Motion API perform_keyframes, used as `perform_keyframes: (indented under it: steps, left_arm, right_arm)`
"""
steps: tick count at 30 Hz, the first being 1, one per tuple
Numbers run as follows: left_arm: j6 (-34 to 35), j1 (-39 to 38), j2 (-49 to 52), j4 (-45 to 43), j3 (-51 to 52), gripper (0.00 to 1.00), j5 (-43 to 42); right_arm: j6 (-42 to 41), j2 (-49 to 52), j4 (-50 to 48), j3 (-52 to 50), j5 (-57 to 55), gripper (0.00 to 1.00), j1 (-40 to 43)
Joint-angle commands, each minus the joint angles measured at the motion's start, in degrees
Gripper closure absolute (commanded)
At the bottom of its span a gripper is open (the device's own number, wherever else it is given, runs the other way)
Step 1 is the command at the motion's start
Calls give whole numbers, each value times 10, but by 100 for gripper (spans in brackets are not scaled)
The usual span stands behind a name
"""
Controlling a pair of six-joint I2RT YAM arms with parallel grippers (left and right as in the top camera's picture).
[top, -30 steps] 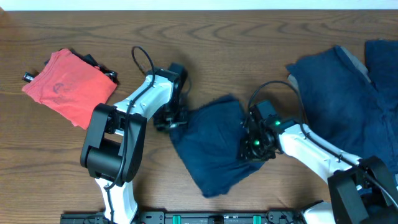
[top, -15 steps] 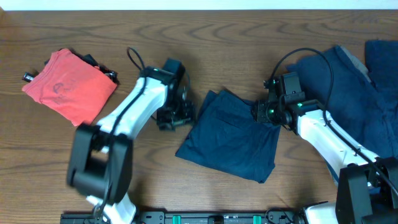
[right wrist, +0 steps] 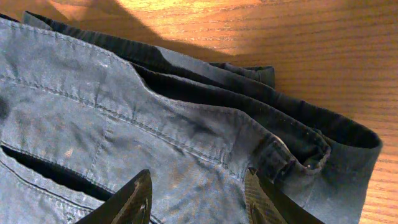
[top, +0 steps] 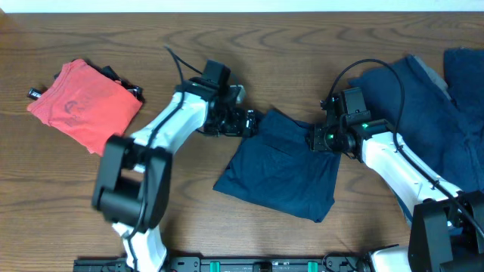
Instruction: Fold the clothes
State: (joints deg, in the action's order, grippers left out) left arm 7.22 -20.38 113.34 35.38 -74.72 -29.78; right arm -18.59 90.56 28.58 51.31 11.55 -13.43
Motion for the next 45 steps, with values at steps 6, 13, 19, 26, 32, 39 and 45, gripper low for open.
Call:
perform_keyframes:
  steps: [6, 13, 19, 26, 32, 39, 45]
  left_arm:
    - [-25, -21, 71, -12, 0, 2, -164]
    - [-25, -66, 88, -26, 0, 37, -190]
    - [-24, -48, 76, -42, -3, 94, -180]
    - [-24, 38, -10, -16, -3, 94, -23]
    - [-24, 184, -150, -31, -3, 94, 50]
    - [-13, 374, -251, -99, -3, 94, 117]
    - [5, 490, -228, -104, 0, 64, 151]
  right_arm:
    - [11, -7, 6, 10, -2, 53, -9]
    - [11, -7, 6, 10, -2, 53, -9]
    - [16, -13, 14, 11, -13, 53, -7]
    - [18, -85, 53, 24, -49, 52, 20]
    - [30, -169, 90, 25, -54, 50, 53]
    - [30, -187, 116, 24, -53, 49, 63]
    - [30, -187, 118, 24, -53, 49, 63]
